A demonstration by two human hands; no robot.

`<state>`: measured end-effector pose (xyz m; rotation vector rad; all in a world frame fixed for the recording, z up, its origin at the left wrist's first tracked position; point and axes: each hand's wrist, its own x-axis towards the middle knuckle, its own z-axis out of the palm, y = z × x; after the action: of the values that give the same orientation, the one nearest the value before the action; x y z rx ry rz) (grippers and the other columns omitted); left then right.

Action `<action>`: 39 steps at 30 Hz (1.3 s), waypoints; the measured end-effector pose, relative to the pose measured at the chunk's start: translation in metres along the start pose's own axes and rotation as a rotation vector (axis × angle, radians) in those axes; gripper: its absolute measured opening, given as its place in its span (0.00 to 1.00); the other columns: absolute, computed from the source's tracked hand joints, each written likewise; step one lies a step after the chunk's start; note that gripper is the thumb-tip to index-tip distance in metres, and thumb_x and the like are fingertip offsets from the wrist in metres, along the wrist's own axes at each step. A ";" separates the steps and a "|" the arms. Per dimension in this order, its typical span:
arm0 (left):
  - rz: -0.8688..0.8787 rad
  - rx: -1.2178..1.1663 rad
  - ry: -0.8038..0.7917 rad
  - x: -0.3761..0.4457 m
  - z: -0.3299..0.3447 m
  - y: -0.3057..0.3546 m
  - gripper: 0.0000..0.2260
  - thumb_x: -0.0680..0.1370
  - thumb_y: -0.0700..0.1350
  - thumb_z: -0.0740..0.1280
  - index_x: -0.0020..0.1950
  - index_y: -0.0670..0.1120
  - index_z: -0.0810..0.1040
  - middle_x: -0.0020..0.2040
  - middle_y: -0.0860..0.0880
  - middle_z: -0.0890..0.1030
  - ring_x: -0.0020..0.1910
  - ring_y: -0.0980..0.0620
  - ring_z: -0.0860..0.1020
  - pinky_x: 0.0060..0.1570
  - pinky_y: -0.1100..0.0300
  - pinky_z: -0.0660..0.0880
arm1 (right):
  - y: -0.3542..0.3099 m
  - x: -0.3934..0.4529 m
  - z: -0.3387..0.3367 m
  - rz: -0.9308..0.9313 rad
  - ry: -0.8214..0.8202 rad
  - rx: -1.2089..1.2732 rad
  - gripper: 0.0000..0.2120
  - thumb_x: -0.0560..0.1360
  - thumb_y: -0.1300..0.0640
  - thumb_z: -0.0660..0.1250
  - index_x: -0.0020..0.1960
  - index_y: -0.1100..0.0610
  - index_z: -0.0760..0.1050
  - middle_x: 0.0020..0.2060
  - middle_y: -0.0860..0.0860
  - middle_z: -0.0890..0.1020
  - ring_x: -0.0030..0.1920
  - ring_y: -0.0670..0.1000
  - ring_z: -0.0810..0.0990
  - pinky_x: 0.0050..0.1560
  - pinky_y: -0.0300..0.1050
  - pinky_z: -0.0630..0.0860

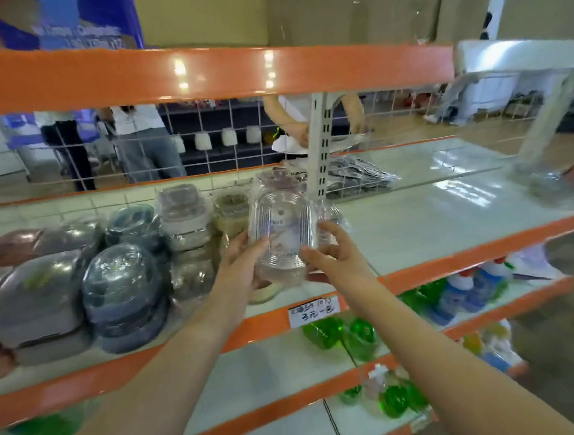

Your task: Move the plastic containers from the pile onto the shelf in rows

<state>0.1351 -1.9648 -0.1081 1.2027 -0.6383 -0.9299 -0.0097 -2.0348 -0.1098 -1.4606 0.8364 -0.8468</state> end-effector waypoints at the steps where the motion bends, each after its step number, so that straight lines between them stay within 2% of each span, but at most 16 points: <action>1: -0.007 0.069 0.015 0.004 0.015 -0.003 0.21 0.72 0.54 0.70 0.63 0.50 0.76 0.58 0.48 0.81 0.55 0.48 0.80 0.59 0.48 0.74 | -0.001 0.003 -0.015 0.009 0.011 0.026 0.31 0.74 0.58 0.70 0.72 0.52 0.60 0.48 0.56 0.77 0.39 0.49 0.80 0.47 0.45 0.81; 2: -0.012 0.143 0.038 0.008 0.029 -0.005 0.21 0.72 0.57 0.69 0.61 0.50 0.76 0.57 0.49 0.80 0.54 0.49 0.79 0.59 0.50 0.74 | -0.002 0.007 -0.031 0.010 0.026 0.034 0.30 0.74 0.59 0.70 0.72 0.52 0.61 0.48 0.55 0.76 0.40 0.49 0.80 0.46 0.44 0.81; 3: 0.003 0.197 0.060 0.013 0.042 -0.007 0.16 0.75 0.57 0.68 0.58 0.50 0.76 0.55 0.50 0.80 0.52 0.51 0.79 0.58 0.52 0.74 | -0.002 0.011 -0.046 0.006 0.047 0.030 0.30 0.74 0.59 0.70 0.72 0.51 0.60 0.49 0.55 0.76 0.42 0.50 0.80 0.47 0.45 0.81; 6: 0.122 0.362 0.141 0.026 0.074 -0.014 0.06 0.79 0.49 0.64 0.55 0.51 0.75 0.52 0.50 0.79 0.51 0.52 0.77 0.57 0.53 0.74 | 0.001 0.027 -0.088 -0.003 0.122 0.004 0.32 0.74 0.59 0.70 0.73 0.52 0.59 0.50 0.55 0.75 0.43 0.52 0.79 0.48 0.46 0.80; 10: 0.300 0.766 0.223 0.039 0.097 -0.021 0.08 0.78 0.43 0.64 0.57 0.49 0.76 0.48 0.57 0.75 0.44 0.62 0.73 0.44 0.65 0.68 | 0.010 0.049 -0.133 -0.005 0.188 -0.038 0.32 0.74 0.59 0.70 0.73 0.53 0.59 0.56 0.60 0.76 0.41 0.51 0.79 0.44 0.44 0.79; 12: 0.341 0.942 0.195 0.047 0.103 -0.025 0.06 0.78 0.44 0.65 0.54 0.50 0.78 0.49 0.58 0.77 0.45 0.61 0.74 0.47 0.64 0.69 | 0.015 0.057 -0.149 0.006 0.197 -0.039 0.31 0.74 0.58 0.70 0.73 0.54 0.59 0.55 0.61 0.76 0.42 0.51 0.79 0.45 0.44 0.79; 14: 0.363 1.082 0.175 0.057 0.107 -0.034 0.07 0.77 0.47 0.65 0.53 0.50 0.80 0.53 0.54 0.79 0.51 0.57 0.76 0.51 0.58 0.73 | 0.020 0.065 -0.162 0.018 0.192 -0.054 0.31 0.75 0.58 0.70 0.73 0.54 0.59 0.54 0.60 0.76 0.43 0.52 0.79 0.45 0.45 0.79; 16: 0.322 1.181 0.167 0.063 0.106 -0.040 0.08 0.77 0.50 0.64 0.51 0.50 0.79 0.53 0.55 0.78 0.51 0.55 0.77 0.49 0.58 0.73 | 0.024 0.069 -0.168 0.022 0.187 -0.069 0.31 0.74 0.57 0.70 0.72 0.55 0.60 0.54 0.59 0.77 0.42 0.51 0.79 0.46 0.46 0.79; 18: 0.272 1.268 0.183 0.067 0.106 -0.046 0.09 0.78 0.52 0.62 0.53 0.51 0.78 0.54 0.56 0.78 0.52 0.55 0.77 0.47 0.60 0.70 | 0.028 0.074 -0.176 0.032 0.175 -0.080 0.31 0.74 0.57 0.70 0.72 0.55 0.60 0.54 0.58 0.76 0.42 0.50 0.79 0.47 0.46 0.79; 21: 0.264 1.574 0.173 0.068 0.105 -0.048 0.16 0.79 0.56 0.59 0.64 0.51 0.73 0.63 0.51 0.74 0.60 0.51 0.74 0.57 0.55 0.70 | 0.034 0.081 -0.183 0.064 0.155 -0.083 0.32 0.74 0.56 0.71 0.73 0.55 0.60 0.55 0.59 0.77 0.41 0.50 0.79 0.47 0.46 0.79; 23: 0.247 1.705 0.144 0.066 0.106 -0.045 0.20 0.80 0.58 0.56 0.68 0.51 0.70 0.67 0.50 0.71 0.63 0.48 0.72 0.58 0.54 0.71 | 0.037 0.085 -0.184 0.081 0.144 -0.081 0.32 0.74 0.55 0.70 0.73 0.55 0.60 0.55 0.59 0.77 0.41 0.50 0.79 0.47 0.46 0.79; 26: 0.217 1.733 0.146 0.066 0.109 -0.037 0.21 0.80 0.60 0.55 0.67 0.50 0.71 0.67 0.50 0.71 0.64 0.48 0.70 0.54 0.55 0.71 | 0.041 0.091 -0.182 0.109 0.137 -0.062 0.31 0.75 0.57 0.70 0.73 0.55 0.59 0.54 0.59 0.78 0.43 0.52 0.80 0.49 0.48 0.79; 29: 0.225 1.735 0.130 0.071 0.108 -0.035 0.20 0.79 0.61 0.56 0.61 0.50 0.75 0.61 0.50 0.74 0.58 0.50 0.73 0.48 0.57 0.72 | 0.044 0.096 -0.175 0.139 0.137 -0.023 0.31 0.75 0.59 0.70 0.73 0.56 0.59 0.51 0.59 0.78 0.46 0.55 0.80 0.51 0.50 0.79; 31: 0.225 1.750 0.114 0.073 0.106 -0.035 0.19 0.79 0.61 0.57 0.60 0.50 0.76 0.58 0.51 0.75 0.56 0.51 0.73 0.47 0.58 0.71 | 0.045 0.098 -0.170 0.142 0.135 -0.023 0.31 0.75 0.58 0.70 0.73 0.56 0.59 0.51 0.59 0.78 0.47 0.56 0.80 0.50 0.49 0.79; 36: 0.244 1.655 0.048 0.074 0.098 -0.031 0.19 0.78 0.60 0.60 0.61 0.50 0.77 0.57 0.51 0.75 0.55 0.52 0.74 0.51 0.58 0.73 | 0.037 0.102 -0.153 0.126 0.126 0.001 0.30 0.74 0.58 0.70 0.72 0.55 0.61 0.54 0.60 0.77 0.50 0.55 0.80 0.45 0.45 0.79; 39: 0.281 1.538 0.080 0.064 0.086 -0.021 0.17 0.79 0.54 0.61 0.65 0.50 0.75 0.60 0.51 0.75 0.55 0.52 0.74 0.53 0.58 0.72 | 0.025 0.103 -0.139 0.084 0.102 0.035 0.29 0.74 0.59 0.70 0.71 0.54 0.62 0.54 0.61 0.77 0.46 0.52 0.80 0.45 0.45 0.79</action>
<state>0.0898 -2.0650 -0.1095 2.3518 -1.5084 0.0241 -0.0832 -2.1927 -0.1250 -1.3509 0.9481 -0.8734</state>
